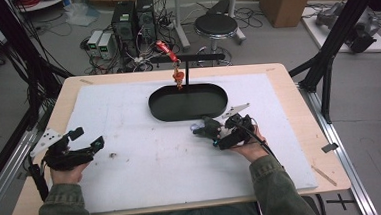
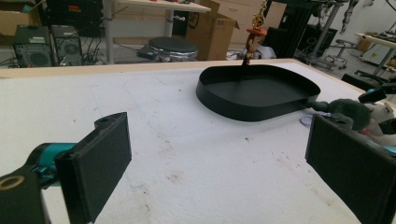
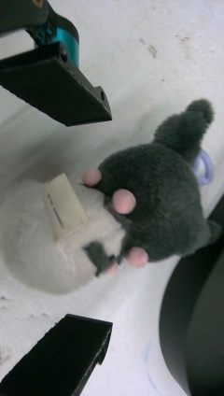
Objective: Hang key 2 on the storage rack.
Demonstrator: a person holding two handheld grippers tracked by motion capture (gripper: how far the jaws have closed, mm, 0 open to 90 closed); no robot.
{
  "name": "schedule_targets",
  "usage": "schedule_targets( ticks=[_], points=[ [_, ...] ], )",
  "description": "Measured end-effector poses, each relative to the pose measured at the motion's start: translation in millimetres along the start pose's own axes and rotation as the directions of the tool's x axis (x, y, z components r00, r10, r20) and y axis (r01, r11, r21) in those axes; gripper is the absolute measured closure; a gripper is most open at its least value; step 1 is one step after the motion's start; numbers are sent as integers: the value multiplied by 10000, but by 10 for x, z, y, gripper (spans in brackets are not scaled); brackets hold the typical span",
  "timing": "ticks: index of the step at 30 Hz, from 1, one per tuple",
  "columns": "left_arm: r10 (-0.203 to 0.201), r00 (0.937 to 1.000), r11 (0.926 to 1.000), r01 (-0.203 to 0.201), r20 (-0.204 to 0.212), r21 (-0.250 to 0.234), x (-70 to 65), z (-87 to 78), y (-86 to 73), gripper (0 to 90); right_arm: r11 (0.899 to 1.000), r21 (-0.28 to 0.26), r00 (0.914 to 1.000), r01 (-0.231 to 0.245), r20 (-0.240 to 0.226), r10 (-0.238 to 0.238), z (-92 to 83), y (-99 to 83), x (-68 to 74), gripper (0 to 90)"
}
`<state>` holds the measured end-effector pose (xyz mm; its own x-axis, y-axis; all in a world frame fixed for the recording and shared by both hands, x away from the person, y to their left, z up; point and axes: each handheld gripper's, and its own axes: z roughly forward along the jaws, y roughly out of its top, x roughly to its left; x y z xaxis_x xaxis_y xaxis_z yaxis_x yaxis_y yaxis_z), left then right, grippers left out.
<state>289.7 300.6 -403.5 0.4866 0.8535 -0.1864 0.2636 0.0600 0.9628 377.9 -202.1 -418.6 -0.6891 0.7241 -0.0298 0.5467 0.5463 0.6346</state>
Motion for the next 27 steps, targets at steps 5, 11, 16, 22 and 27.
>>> schedule_targets(
  ticks=[5,11,16,22,27],
  points=[
    [12,10000,10000,-12,14,17,1,-2,0,73,9999,-56,9999,-153,37,153,14,-63,-20,48],
    [46,10000,10000,-46,10,12,1,-3,1,73,9994,14,9994,-353,10,353,13,-110,-43,133],
    [16,10000,10000,-16,8,7,-2,2,-1,73,9991,-33,9990,-431,-149,430,19,-147,-59,233],
    [8,10000,10000,-8,26,-11,-3,1,0,73,9999,-4,9996,-151,-242,151,40,-153,-44,331],
    [-9,10000,10000,9,50,-19,-2,1,0,73,9997,6,9997,236,83,-236,36,-151,-3,410]
  ],
)
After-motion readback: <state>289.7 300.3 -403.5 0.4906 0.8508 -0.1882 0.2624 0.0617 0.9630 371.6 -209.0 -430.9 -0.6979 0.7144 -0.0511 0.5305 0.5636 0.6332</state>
